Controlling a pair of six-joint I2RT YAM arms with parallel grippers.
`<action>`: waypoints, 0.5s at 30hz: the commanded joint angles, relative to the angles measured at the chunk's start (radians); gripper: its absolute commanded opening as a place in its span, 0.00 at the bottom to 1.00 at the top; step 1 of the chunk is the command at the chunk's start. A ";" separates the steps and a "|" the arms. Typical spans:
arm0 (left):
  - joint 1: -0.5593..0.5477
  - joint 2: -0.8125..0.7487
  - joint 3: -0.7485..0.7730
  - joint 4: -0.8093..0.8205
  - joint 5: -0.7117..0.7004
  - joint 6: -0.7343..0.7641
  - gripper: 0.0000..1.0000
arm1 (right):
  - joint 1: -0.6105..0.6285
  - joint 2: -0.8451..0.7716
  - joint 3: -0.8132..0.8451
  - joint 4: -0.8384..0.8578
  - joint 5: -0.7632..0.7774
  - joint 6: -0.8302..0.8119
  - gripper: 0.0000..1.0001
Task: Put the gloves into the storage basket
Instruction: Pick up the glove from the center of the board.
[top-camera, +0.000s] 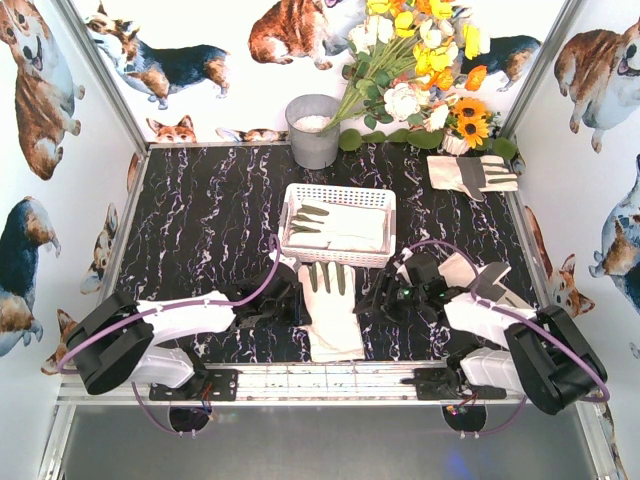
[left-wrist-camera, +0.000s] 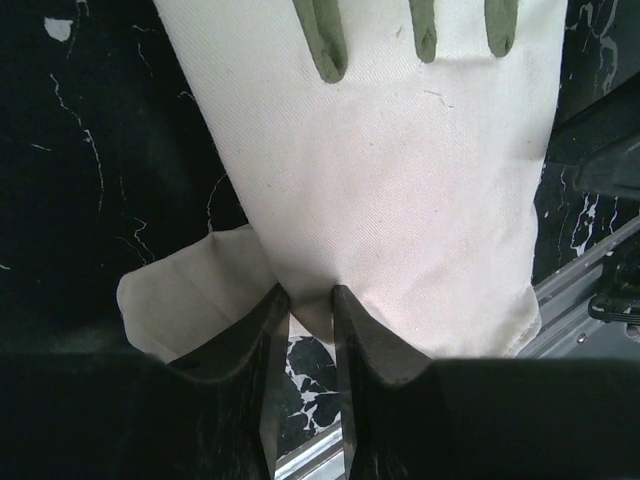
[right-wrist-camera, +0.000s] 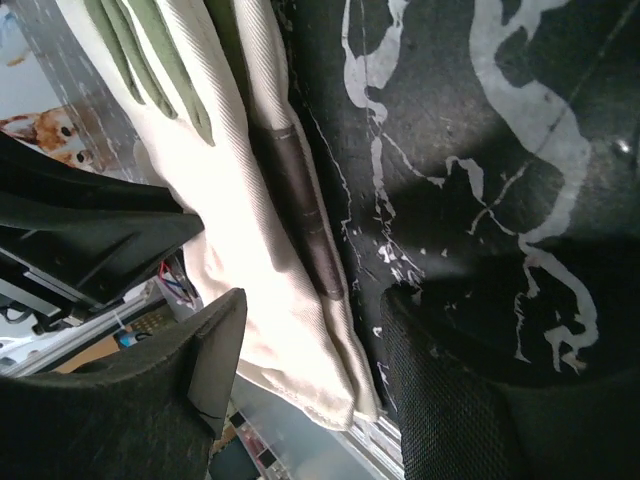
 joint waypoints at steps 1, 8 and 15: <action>0.002 0.027 -0.025 -0.028 0.023 0.045 0.18 | -0.013 0.040 0.003 0.136 -0.017 0.029 0.58; 0.002 0.053 -0.030 -0.012 0.037 0.051 0.16 | -0.047 0.122 -0.015 0.223 -0.047 0.038 0.57; 0.002 0.055 -0.033 -0.007 0.037 0.043 0.16 | -0.046 0.160 -0.011 0.263 -0.085 0.040 0.55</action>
